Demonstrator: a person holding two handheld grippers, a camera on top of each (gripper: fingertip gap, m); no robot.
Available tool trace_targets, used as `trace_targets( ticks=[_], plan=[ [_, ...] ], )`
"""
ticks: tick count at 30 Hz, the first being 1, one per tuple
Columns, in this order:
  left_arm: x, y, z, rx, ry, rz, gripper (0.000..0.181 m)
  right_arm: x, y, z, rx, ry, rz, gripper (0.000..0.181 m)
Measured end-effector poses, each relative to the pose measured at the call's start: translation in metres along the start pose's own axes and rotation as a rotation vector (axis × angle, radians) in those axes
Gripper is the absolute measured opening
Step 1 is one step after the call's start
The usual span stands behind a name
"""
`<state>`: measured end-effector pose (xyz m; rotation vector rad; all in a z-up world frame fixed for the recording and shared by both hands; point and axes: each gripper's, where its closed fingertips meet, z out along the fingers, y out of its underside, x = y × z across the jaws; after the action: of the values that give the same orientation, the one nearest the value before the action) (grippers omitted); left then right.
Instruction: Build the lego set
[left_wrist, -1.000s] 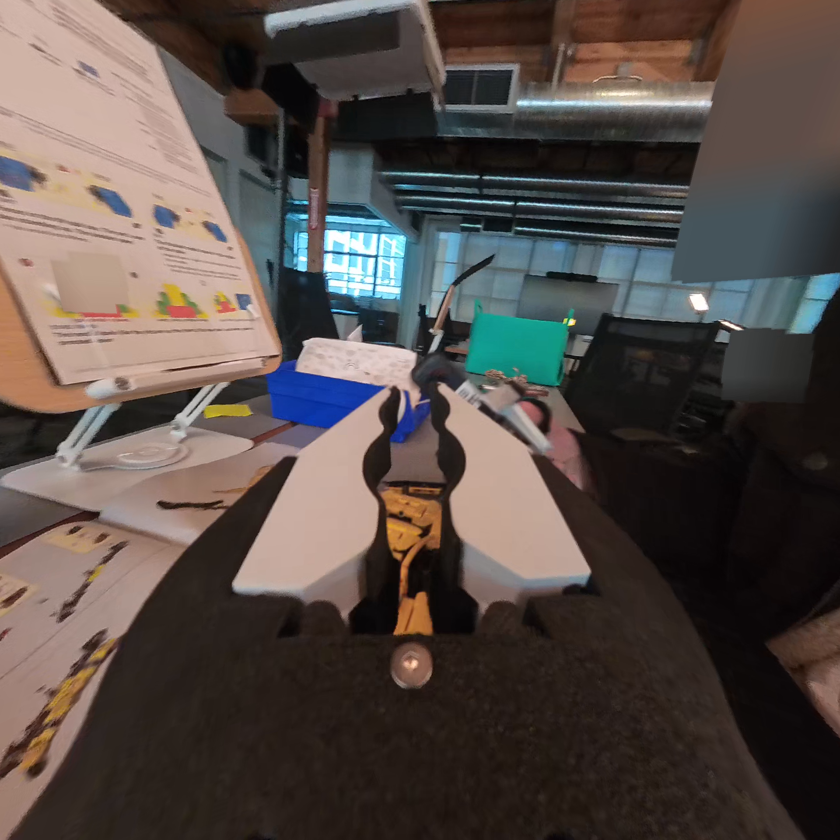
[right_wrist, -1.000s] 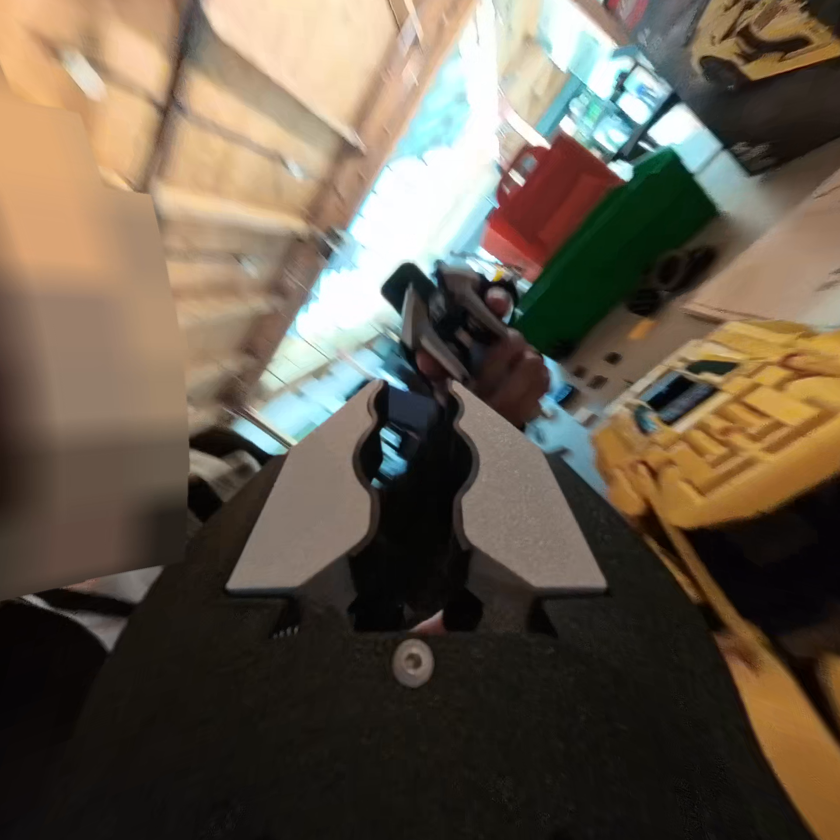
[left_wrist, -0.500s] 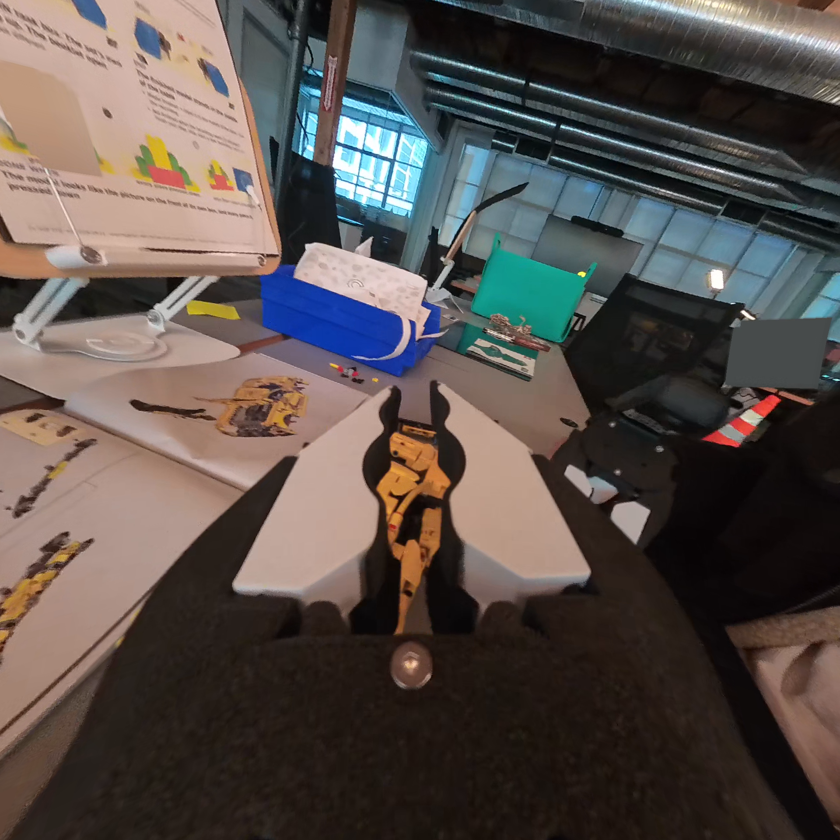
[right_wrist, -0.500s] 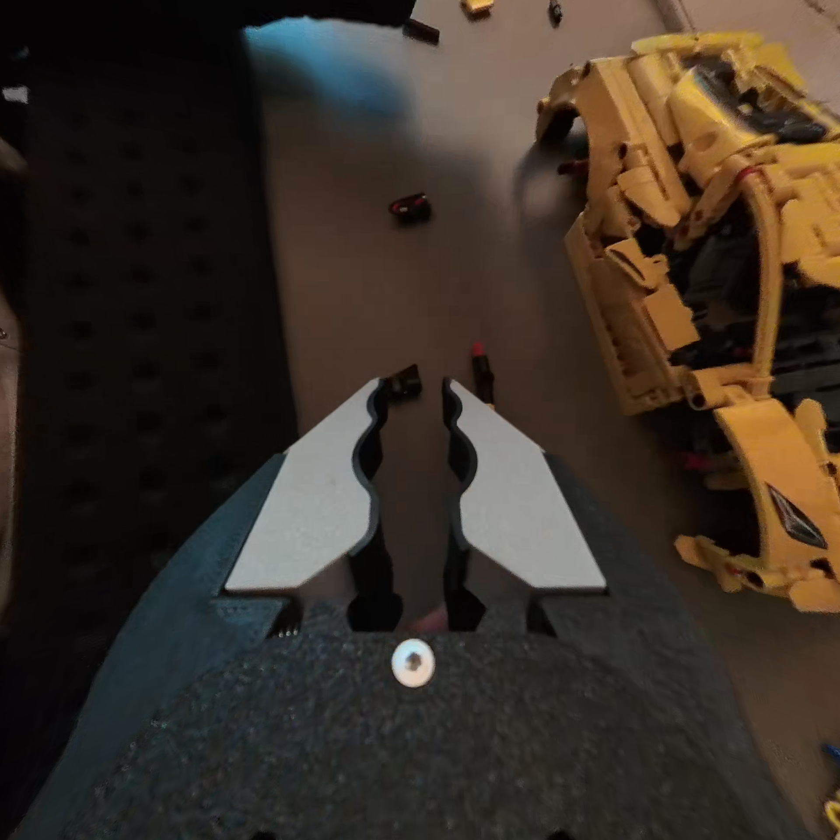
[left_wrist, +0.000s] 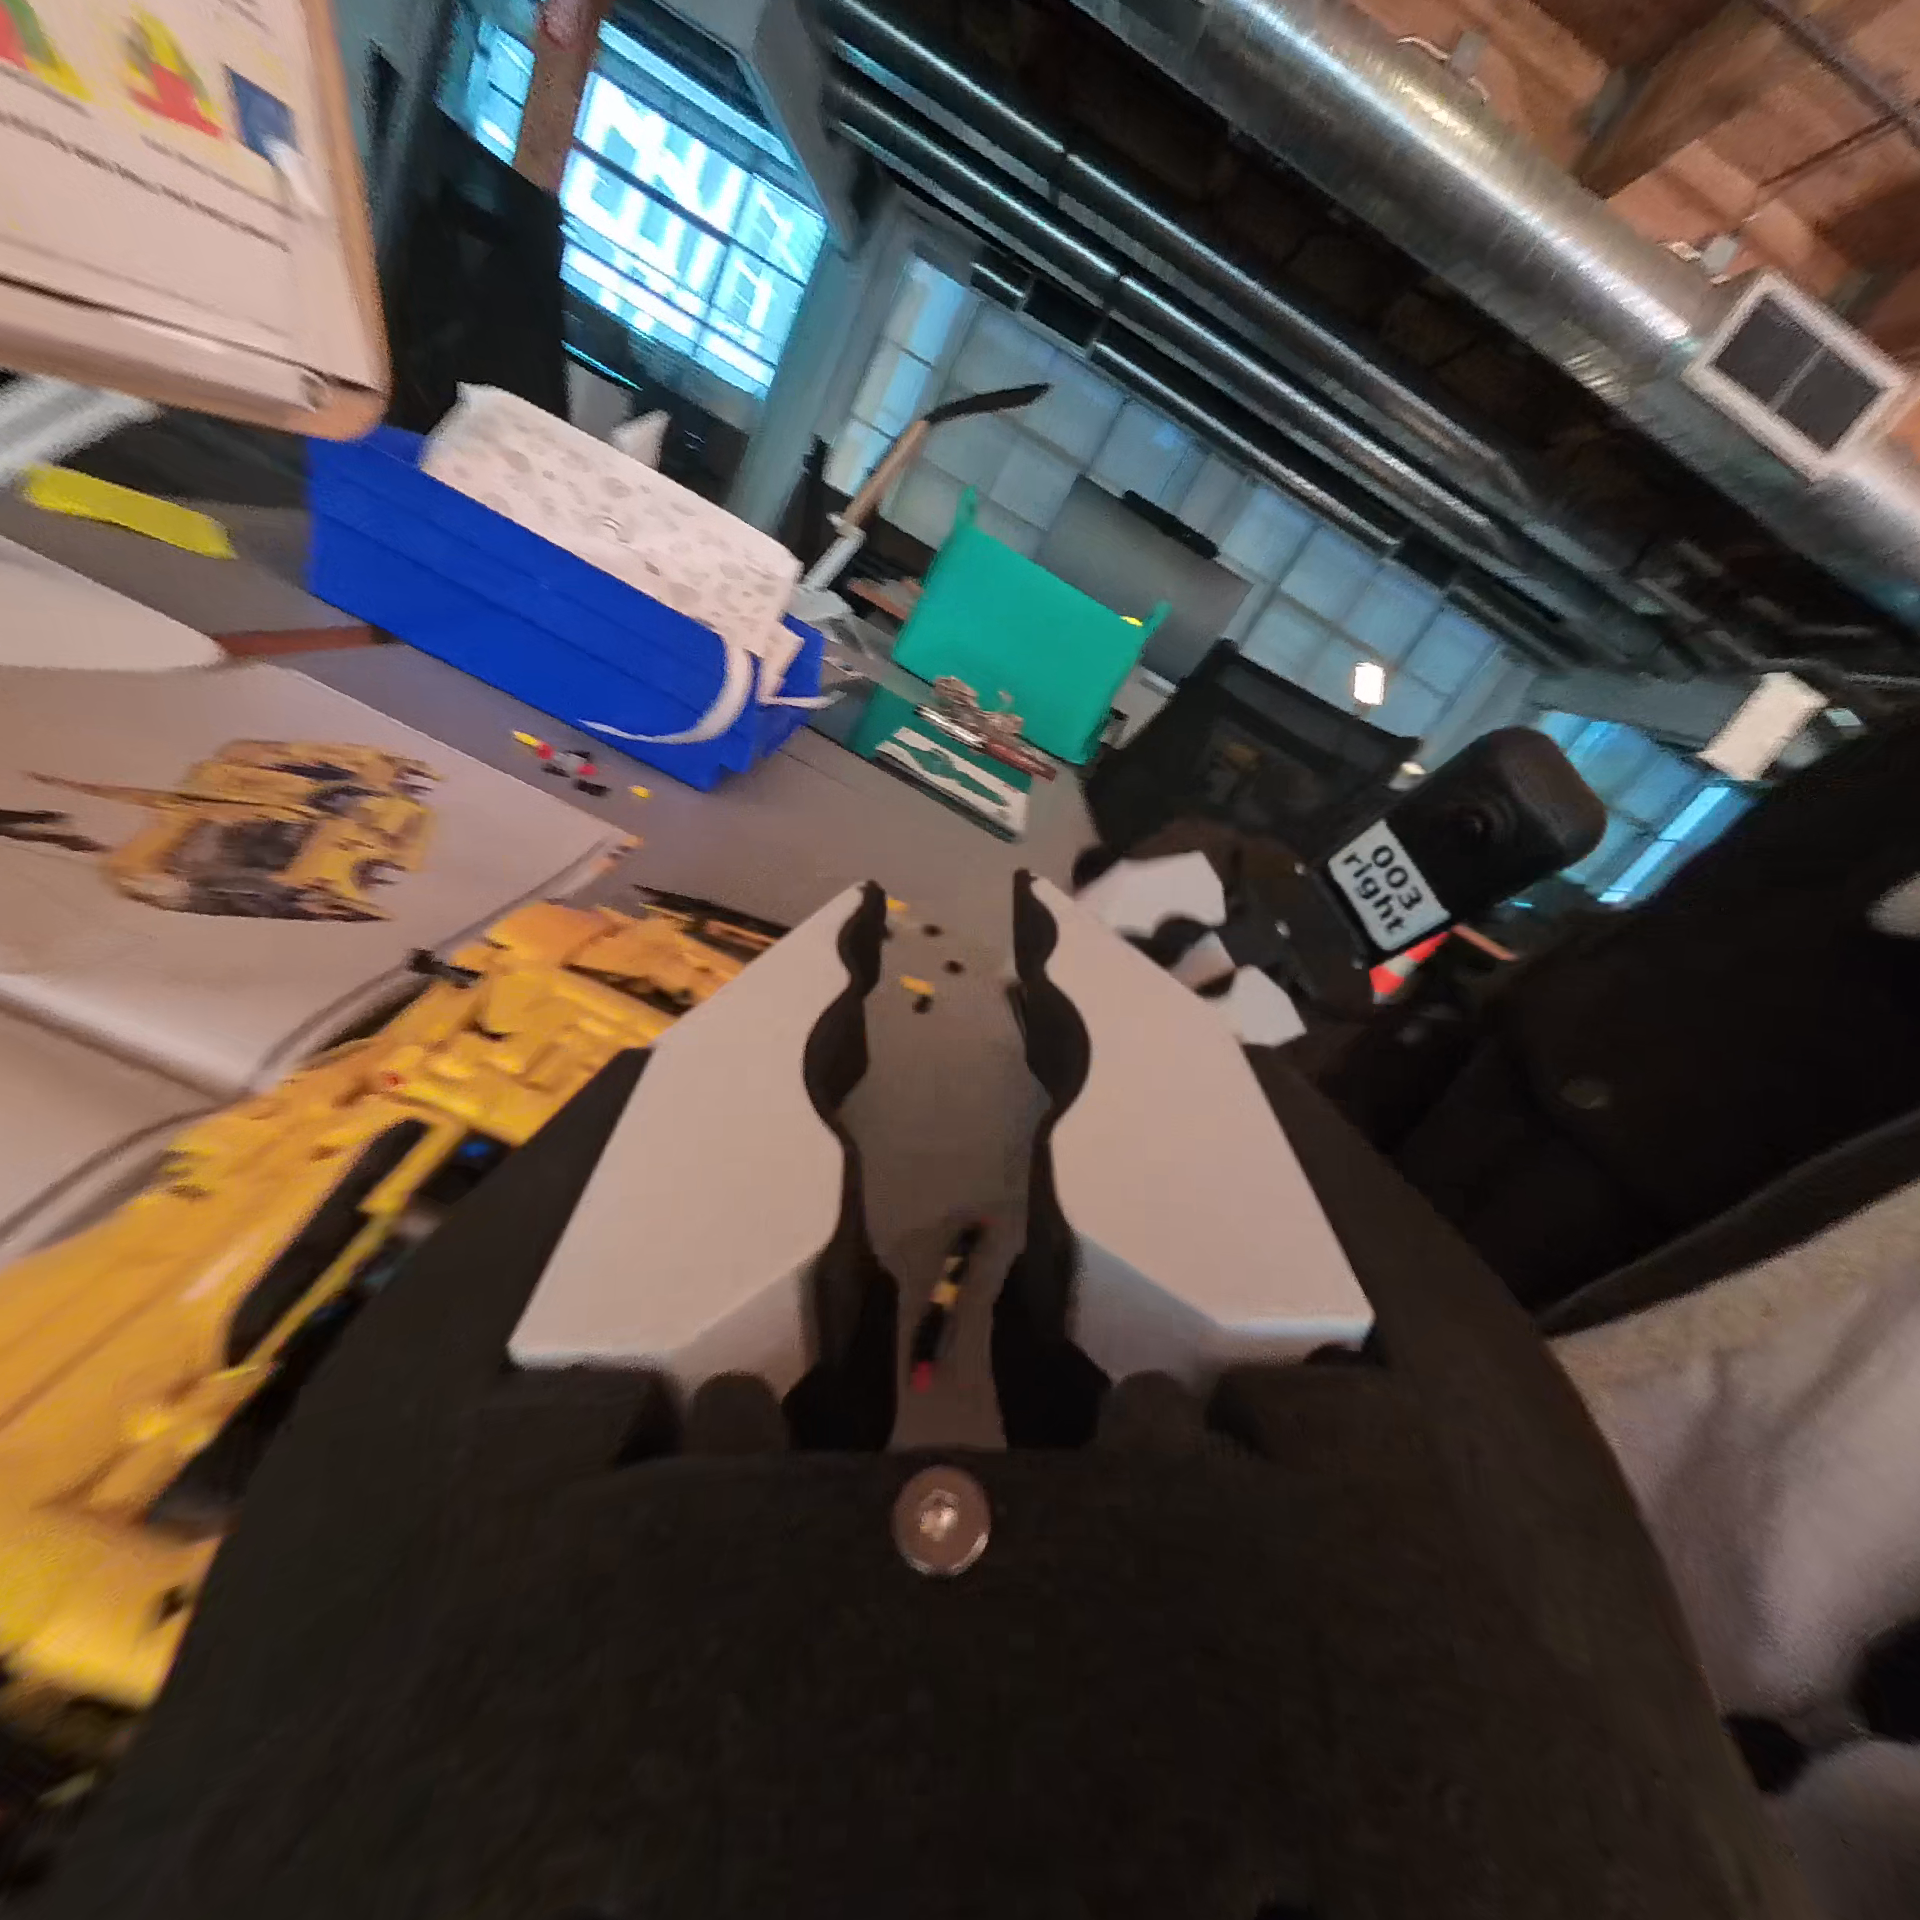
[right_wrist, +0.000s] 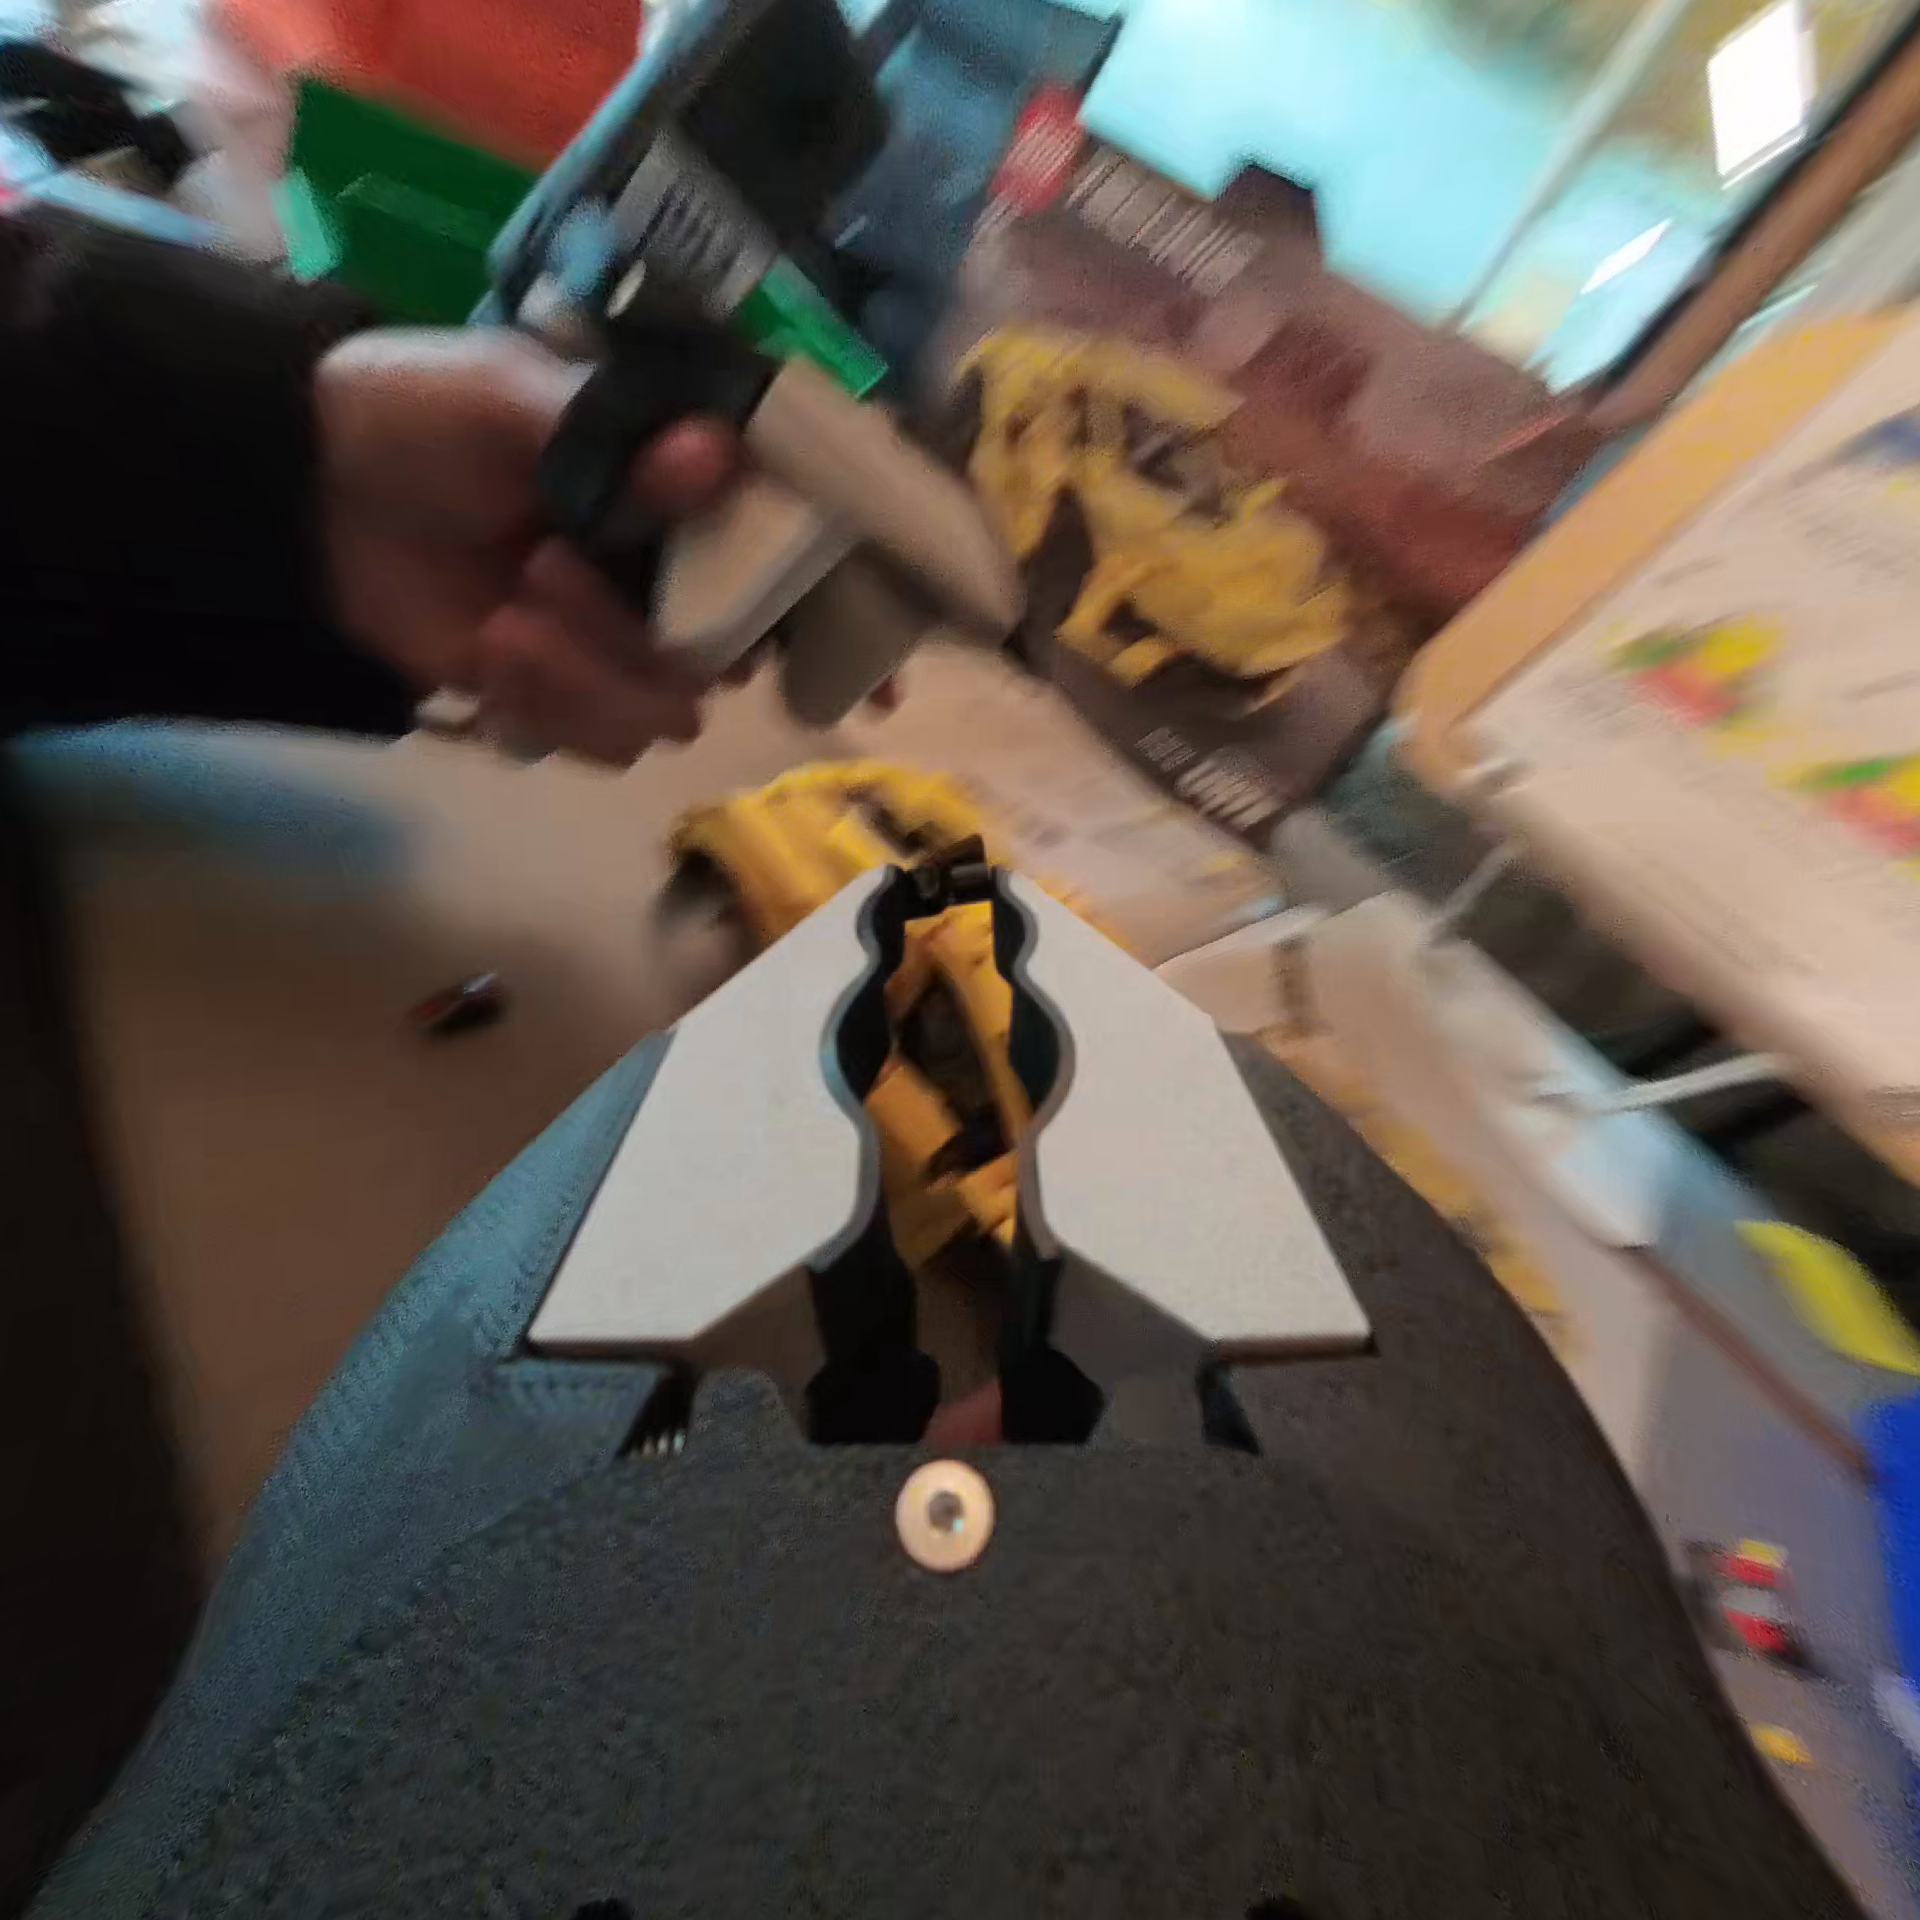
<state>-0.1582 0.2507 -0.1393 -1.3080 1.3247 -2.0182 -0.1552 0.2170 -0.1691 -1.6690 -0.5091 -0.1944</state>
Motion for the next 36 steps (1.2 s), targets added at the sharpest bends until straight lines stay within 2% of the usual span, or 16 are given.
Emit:
trace_targets(
  ticks=[3,8,9,11,14,17,18,21,23,26,28,31,36],
  plan=[
    [0.014,0.005,0.012,0.007,0.088,-0.087,0.027,0.017,-0.025,-0.001,0.097,0.203,-0.104,0.016],
    [0.029,0.009,0.021,0.017,0.167,-0.137,0.027,0.014,-0.033,0.002,0.119,0.313,-0.173,0.016],
    [0.029,0.011,0.023,0.012,0.164,-0.136,0.025,0.010,-0.036,0.003,0.127,0.307,-0.195,0.016],
    [0.032,0.012,0.023,0.009,0.182,-0.136,0.009,0.010,-0.035,0.003,0.123,0.328,-0.219,0.016],
    [0.029,0.014,0.023,-0.009,0.173,-0.166,0.007,0.010,-0.031,0.004,0.109,0.312,-0.203,0.016],
    [0.022,0.018,0.022,-0.039,0.135,-0.154,0.007,0.008,-0.026,0.007,0.106,0.256,-0.107,0.017],
    [0.015,0.019,0.021,-0.053,0.092,-0.131,0.007,0.004,-0.022,0.008,0.100,0.204,-0.066,0.026],
    [-0.007,0.029,0.015,-0.151,-0.084,0.066,0.007,0.007,-0.021,-0.002,0.129,0.048,0.169,0.033],
    [-0.015,0.032,0.014,-0.213,-0.205,0.305,0.007,0.019,-0.015,-0.003,0.103,-0.046,0.396,0.023],
    [-0.014,0.032,0.018,-0.267,-0.321,0.659,0.007,0.015,-0.010,0.004,0.025,-0.300,0.791,0.037],
    [-0.009,0.034,0.021,-0.294,-0.355,0.823,0.007,0.010,-0.010,0.006,0.011,-0.411,0.952,0.037],
    [-0.005,0.039,0.024,-0.324,-0.387,0.988,0.007,0.008,-0.003,0.011,-0.003,-0.407,0.947,0.032],
    [0.001,0.038,0.027,-0.330,-0.424,1.130,0.007,0.003,-0.003,0.009,0.006,-0.446,0.954,0.014]
  ],
)
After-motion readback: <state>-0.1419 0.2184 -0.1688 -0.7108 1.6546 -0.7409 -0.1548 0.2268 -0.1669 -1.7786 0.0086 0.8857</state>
